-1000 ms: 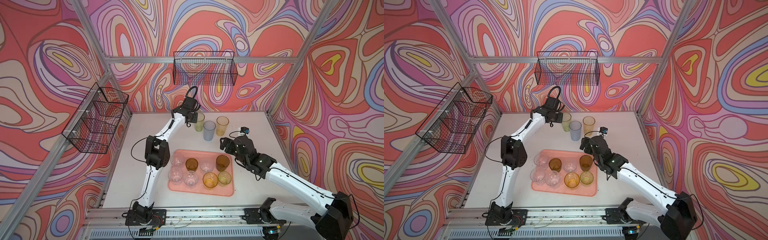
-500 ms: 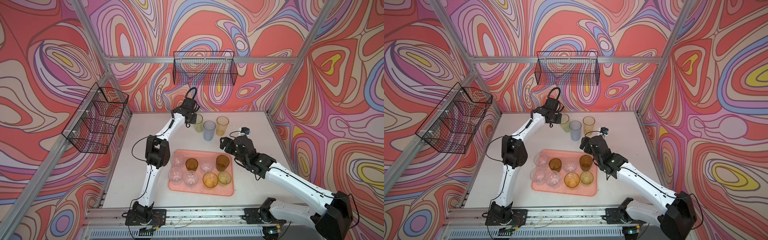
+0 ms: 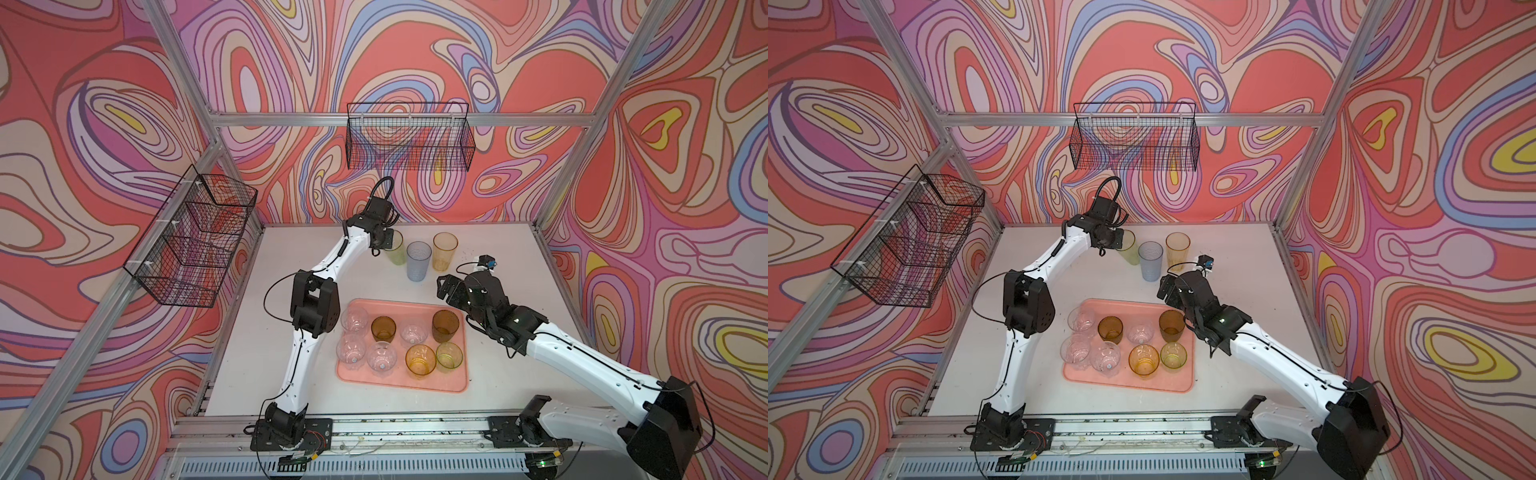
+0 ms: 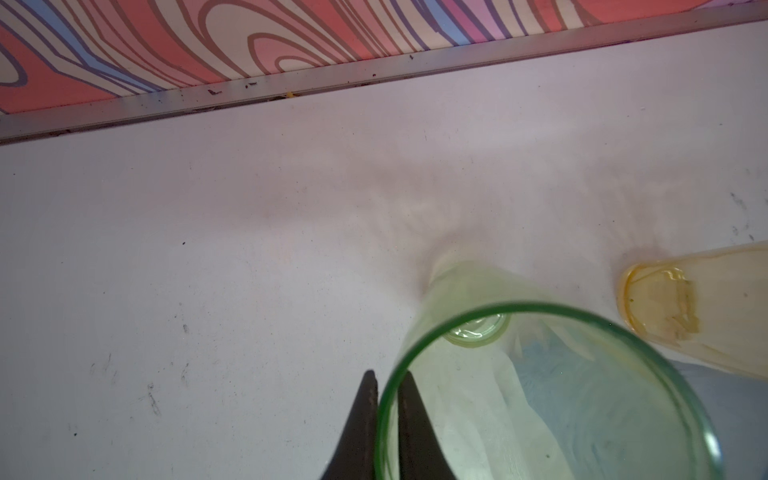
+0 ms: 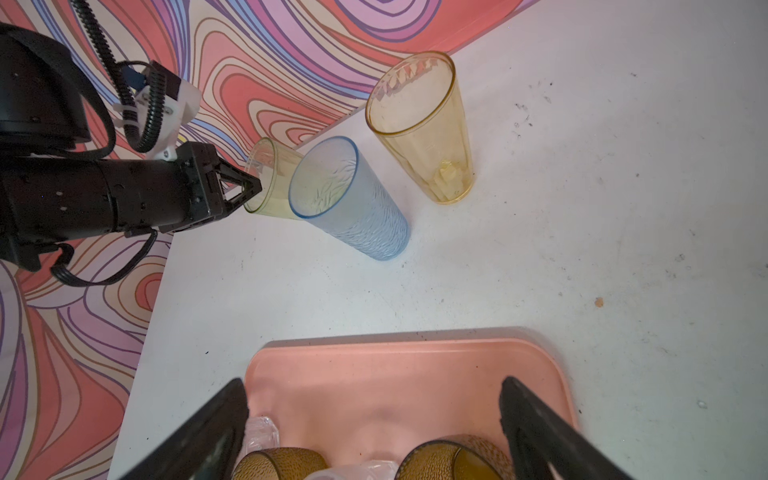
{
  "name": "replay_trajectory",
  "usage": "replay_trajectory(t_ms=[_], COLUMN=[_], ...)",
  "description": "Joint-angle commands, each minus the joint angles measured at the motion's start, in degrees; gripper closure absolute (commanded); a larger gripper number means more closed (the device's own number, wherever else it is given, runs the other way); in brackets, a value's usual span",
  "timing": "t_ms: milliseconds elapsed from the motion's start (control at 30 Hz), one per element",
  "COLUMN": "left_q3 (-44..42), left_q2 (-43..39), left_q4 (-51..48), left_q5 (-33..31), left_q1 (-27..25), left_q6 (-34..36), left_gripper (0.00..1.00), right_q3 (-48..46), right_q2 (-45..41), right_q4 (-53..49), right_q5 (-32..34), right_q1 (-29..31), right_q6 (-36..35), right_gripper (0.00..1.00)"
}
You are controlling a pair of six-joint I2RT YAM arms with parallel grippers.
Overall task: Place the glasses into the tray
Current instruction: 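Close the left gripper on the rim of the tall green glass and lift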
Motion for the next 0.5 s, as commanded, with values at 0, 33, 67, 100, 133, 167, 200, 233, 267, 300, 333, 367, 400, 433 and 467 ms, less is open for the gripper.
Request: replay_trajectory(t_ms=[0, 33, 67, 100, 133, 167, 200, 233, 267, 300, 333, 367, 400, 433, 467], left_q3=[-1.6, -1.8, -2.0, -2.3, -2.6, -3.0, -3.3, -3.6, -3.8, -3.8, -3.9, -4.1, -4.7, -5.2, -5.9], left_q2=[-0.7, -0.8, -1.0, -1.2, -1.4, -1.7, -1.9, -2.1, -2.4, -2.6, -2.9, -3.3, -3.9, -4.4, -5.3], left_q4=[-2.2, -2.2, -2.3, -2.3, -2.3, -2.2, -2.1, -1.9, -1.9, -2.1, -2.2, -2.2, -2.1, -2.0, -1.9], left_q5=[-0.6, -0.7, -0.8, -1.0, -1.1, -1.3, -1.6, -1.6, -0.7, 0.5, 1.2, 1.4, 1.2, 0.9, 0.5], left_q1=[0.3, 0.3, 0.3, 0.4, 0.3, 0.3, 0.3, 0.5, 0.6, 0.9, 1.0, 1.3, 1.3, 1.3, 1.4], left_q6=[-0.2, -0.3, -0.4, -0.4, -0.4, -0.4, -0.3, -0.1, 0.3, 0.1, -0.4, -0.9, -1.1, -1.0, -1.0], left_gripper=[0.90, 0.91, 0.91, 0.91, 0.91, 0.92, 0.92, 0.93, 0.94, 0.96, 0.98, 1.00, 1.00, 1.00, 1.00], right_q3=[1.3, 1.3, 1.2, 1.0, 0.9, 0.8, 0.7, 0.7, 0.7, 0.6, 0.7, 0.7, 0.6, 0.6, 0.8], right_q2=[0.4, 0.3, 0.2, 0.0, 0.0, -0.2, -0.3, -0.3, -0.4, -0.3, -0.2, -0.2, -0.1, 0.0, 0.0], right_q4=[0.5, 0.5, 0.5, 0.4, 0.5, 0.6, 0.7, 0.7, 0.7, 0.7, 0.7, 0.8, 0.8, 0.8, 0.8], right_q5=[-0.3, -0.3, -0.5, -0.6, -0.6, -0.7, -0.7, -0.8, -0.9, -1.0, -1.2, -1.2, -1.4, -1.5, -1.6], right_q1=[-0.3, -0.2, -0.3, -0.3, -0.2, -0.3, -0.2, -0.2, -0.2, -0.3, -0.2, -0.2, -0.2, -0.3, -0.3], right_q6=[0.3, 0.4, 0.5, 0.7, 0.8, 0.9, 1.0, 1.0, 1.1, 1.2, 1.2, 1.2, 1.2, 1.1, 1.0], right_gripper=[0.02, 0.02, 0.02, 0.02, 0.02, 0.02, 0.02, 0.02, 0.02, 0.02, 0.02, 0.02, 0.02, 0.02, 0.02])
